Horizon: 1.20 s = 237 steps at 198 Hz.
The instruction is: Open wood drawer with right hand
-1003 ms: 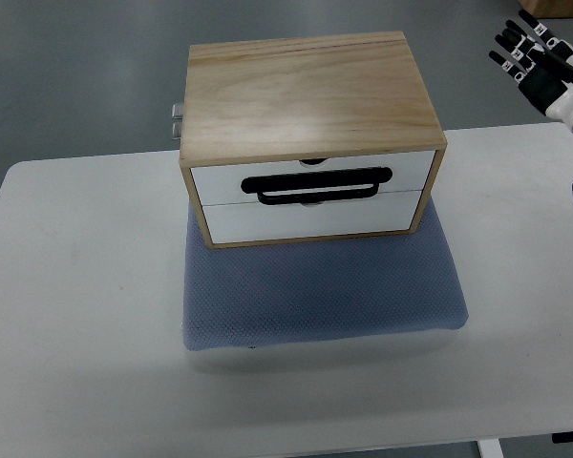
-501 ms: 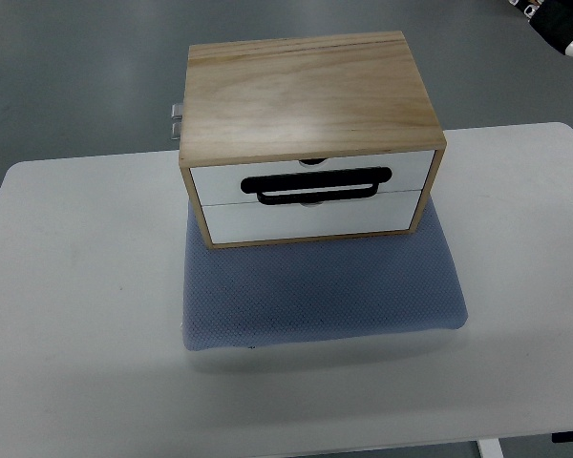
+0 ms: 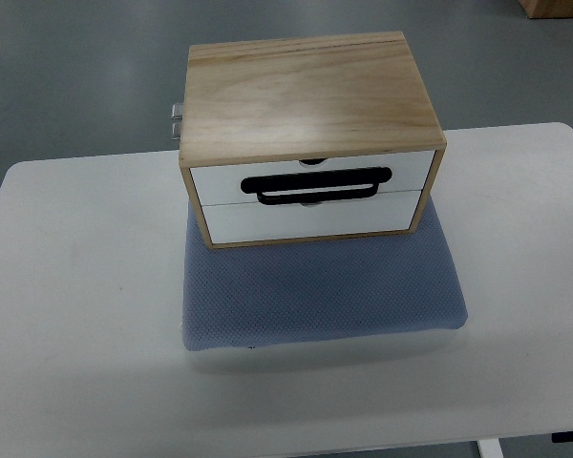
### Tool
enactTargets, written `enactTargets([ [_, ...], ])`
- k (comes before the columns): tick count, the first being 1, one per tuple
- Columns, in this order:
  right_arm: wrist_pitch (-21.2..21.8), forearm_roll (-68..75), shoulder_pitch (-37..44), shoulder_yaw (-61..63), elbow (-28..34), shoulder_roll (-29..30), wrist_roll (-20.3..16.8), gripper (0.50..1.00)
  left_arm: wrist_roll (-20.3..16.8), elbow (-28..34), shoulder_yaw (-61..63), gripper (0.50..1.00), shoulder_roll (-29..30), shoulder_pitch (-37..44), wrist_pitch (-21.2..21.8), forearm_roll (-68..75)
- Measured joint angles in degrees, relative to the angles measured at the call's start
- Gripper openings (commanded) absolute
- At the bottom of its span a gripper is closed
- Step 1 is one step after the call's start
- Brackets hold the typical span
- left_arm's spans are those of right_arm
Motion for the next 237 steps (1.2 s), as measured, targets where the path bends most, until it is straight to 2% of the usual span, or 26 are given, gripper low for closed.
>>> enactTargets([
  [36, 0.0, -7.0, 7.2, -5.7, 8.0, -2.5, -0.1, 0.944, 0.0, 0.0, 0.0, 1.0, 0.0, 0.0, 0.0, 0.0],
  [88, 0.0, -8.6, 22.9, -25.2, 19.2, -2.5, -0.1, 0.944, 0.0, 0.0, 0.0, 1.0, 0.0, 0.0, 0.0, 0.0],
  [115, 0.0, -8.7, 28.2, -31.9, 24.1, 0.1, -2.8, 0.944, 0.0, 0.0, 0.0, 1.0, 0.0, 0.0, 0.0, 0.0],
  [146, -2.0, -8.7, 30.4, -35.4, 26.2, 3.9, -6.0, 0.944, 0.0, 0.0, 0.0, 1.0, 0.0, 0.0, 0.0, 0.0],
  [212, -9.4, -8.2, 32.2, -41.1, 26.9, 11.2, -7.7, 0.944, 0.0, 0.0, 0.0, 1.0, 0.0, 0.0, 0.0, 0.0],
  [237, -10.8, -7.3, 31.6, -41.3, 27.3, 12.9, -8.6, 0.944, 0.0, 0.0, 0.0, 1.0, 0.0, 0.0, 0.0, 0.0],
])
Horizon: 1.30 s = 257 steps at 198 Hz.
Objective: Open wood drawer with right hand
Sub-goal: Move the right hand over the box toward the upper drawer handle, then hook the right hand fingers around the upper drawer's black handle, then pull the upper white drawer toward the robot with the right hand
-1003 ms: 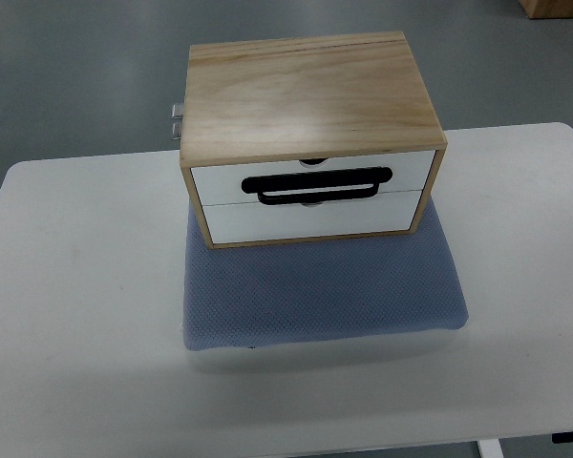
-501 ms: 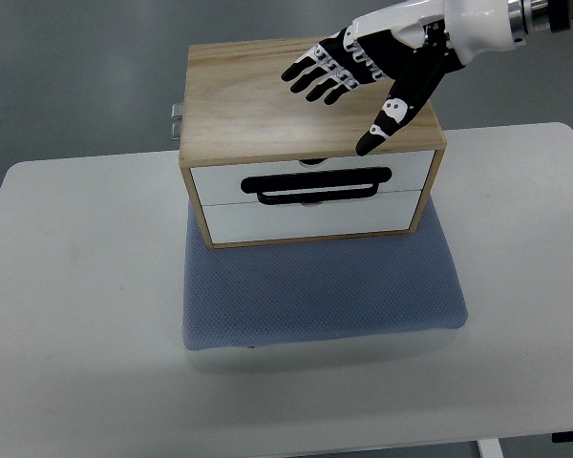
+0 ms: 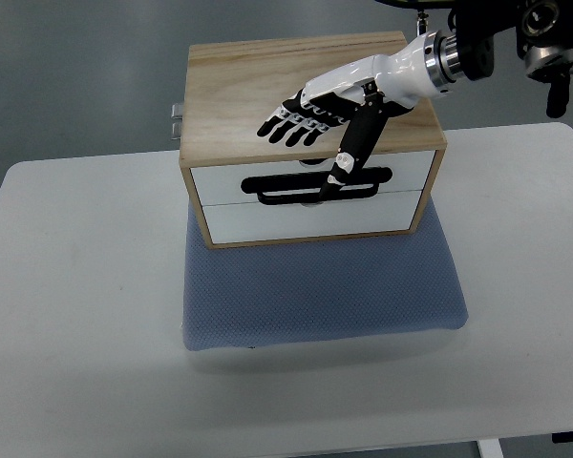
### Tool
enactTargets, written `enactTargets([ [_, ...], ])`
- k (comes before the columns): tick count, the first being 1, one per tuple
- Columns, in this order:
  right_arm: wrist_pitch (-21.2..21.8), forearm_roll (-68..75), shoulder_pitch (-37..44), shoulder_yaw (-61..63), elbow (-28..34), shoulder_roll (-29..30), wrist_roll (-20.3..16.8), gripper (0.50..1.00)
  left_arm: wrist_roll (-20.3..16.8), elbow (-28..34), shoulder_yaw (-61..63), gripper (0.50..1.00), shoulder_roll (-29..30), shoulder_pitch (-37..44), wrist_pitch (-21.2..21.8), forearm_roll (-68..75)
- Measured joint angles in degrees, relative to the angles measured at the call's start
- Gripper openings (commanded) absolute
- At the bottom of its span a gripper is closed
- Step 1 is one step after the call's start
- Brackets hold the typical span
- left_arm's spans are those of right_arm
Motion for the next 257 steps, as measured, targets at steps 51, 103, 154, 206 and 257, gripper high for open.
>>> enactTargets([
  [51, -2.5, 1.5, -1.3, -1.4, 1.8, 1.5, -0.3, 0.944, 0.0, 0.0, 0.0, 1.0, 0.0, 0.0, 0.0, 0.0],
  [103, -6.2, 1.6, -3.3, -2.2, 2.0, 2.8, -1.1, 0.944, 0.0, 0.0, 0.0, 1.0, 0.0, 0.0, 0.0, 0.0],
  [154, -6.8, 1.6, -4.7, -3.0, 2.0, 3.0, -2.1, 0.944, 0.0, 0.0, 0.0, 1.0, 0.0, 0.0, 0.0, 0.0],
  [206, -8.8, 1.6, -5.3, -4.1, 2.0, 3.0, -2.1, 0.944, 0.0, 0.0, 0.0, 1.0, 0.0, 0.0, 0.0, 0.0],
  [257, -8.9, 1.6, -5.4, -4.4, 2.0, 3.0, -2.1, 0.944, 0.0, 0.0, 0.0, 1.0, 0.0, 0.0, 0.0, 0.0],
])
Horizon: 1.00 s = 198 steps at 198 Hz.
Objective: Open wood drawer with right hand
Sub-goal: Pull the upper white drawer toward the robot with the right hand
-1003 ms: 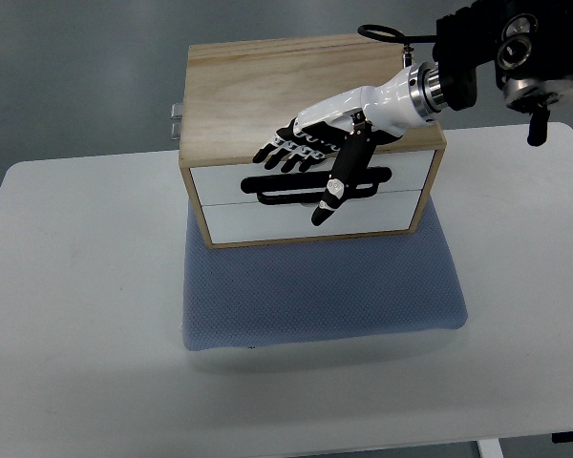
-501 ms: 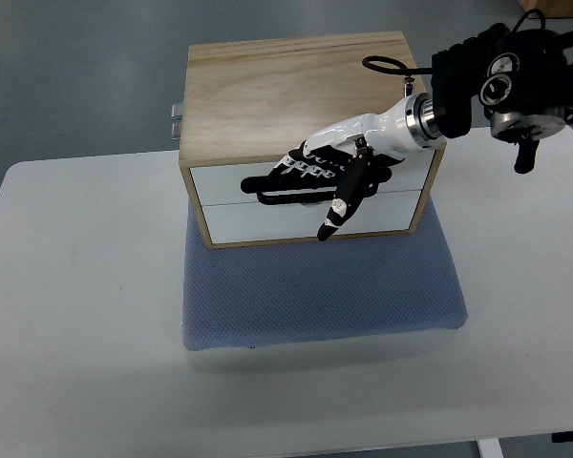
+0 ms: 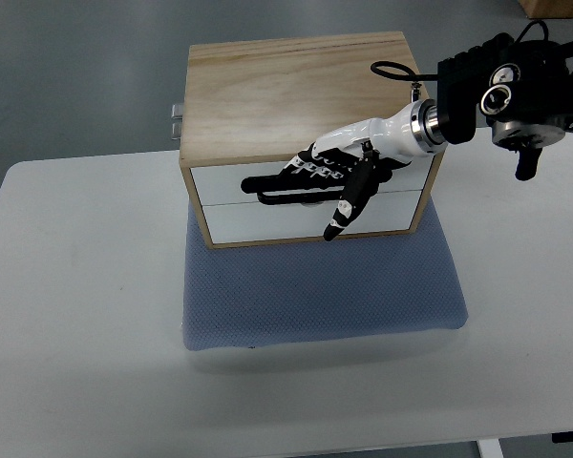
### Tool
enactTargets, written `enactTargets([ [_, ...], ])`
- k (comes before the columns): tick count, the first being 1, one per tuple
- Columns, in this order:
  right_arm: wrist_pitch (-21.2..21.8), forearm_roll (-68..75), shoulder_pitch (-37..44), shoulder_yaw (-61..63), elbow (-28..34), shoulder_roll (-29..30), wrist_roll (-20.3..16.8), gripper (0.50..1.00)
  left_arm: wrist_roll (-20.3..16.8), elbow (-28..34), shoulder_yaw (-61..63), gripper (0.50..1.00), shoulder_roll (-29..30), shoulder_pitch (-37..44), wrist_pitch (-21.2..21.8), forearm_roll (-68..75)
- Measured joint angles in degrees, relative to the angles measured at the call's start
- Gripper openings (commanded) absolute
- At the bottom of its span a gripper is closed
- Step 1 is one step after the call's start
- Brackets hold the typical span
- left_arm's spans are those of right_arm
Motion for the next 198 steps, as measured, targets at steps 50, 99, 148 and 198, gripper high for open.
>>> enactTargets([
  [50, 0.7, 0.0, 0.0, -0.5, 0.0, -0.1, -0.1, 0.944, 0.0, 0.0, 0.0, 1.0, 0.0, 0.0, 0.0, 0.0],
  [99, 3.1, -0.1, 0.2, -0.7, 0.2, -0.8, -0.1, 0.944, 0.0, 0.0, 0.0, 1.0, 0.0, 0.0, 0.0, 0.0],
  [148, 7.4, -0.2, 0.6, -0.9, 0.5, -1.1, -0.1, 0.944, 0.0, 0.0, 0.0, 1.0, 0.0, 0.0, 0.0, 0.0],
  [198, 10.1, -0.3, 0.9, -0.9, 0.8, -1.3, -0.1, 0.944, 0.0, 0.0, 0.0, 1.0, 0.0, 0.0, 0.0, 0.0],
])
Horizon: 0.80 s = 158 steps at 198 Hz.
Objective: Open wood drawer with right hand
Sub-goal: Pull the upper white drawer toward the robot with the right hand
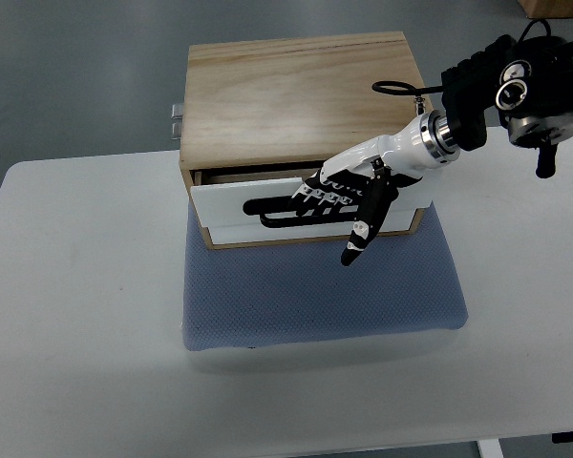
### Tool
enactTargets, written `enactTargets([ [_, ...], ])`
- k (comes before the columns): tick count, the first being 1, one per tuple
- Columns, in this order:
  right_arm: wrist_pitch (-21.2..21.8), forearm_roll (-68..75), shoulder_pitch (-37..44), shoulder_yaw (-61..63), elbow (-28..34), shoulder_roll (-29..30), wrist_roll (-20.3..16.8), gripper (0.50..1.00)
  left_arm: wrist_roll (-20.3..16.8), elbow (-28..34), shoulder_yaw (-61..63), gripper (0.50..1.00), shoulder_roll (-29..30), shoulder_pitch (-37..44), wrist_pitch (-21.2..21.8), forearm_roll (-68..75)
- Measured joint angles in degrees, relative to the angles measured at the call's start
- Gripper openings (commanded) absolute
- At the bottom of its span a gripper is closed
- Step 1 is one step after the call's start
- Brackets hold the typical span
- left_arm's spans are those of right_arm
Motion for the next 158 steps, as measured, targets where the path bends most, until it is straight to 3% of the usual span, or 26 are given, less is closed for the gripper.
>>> enactTargets([
  [158, 8.7, -0.4, 2.8, -1.6, 5.8, -3.6, 0.1, 0.944, 0.0, 0.0, 0.0, 1.0, 0.0, 0.0, 0.0, 0.0],
])
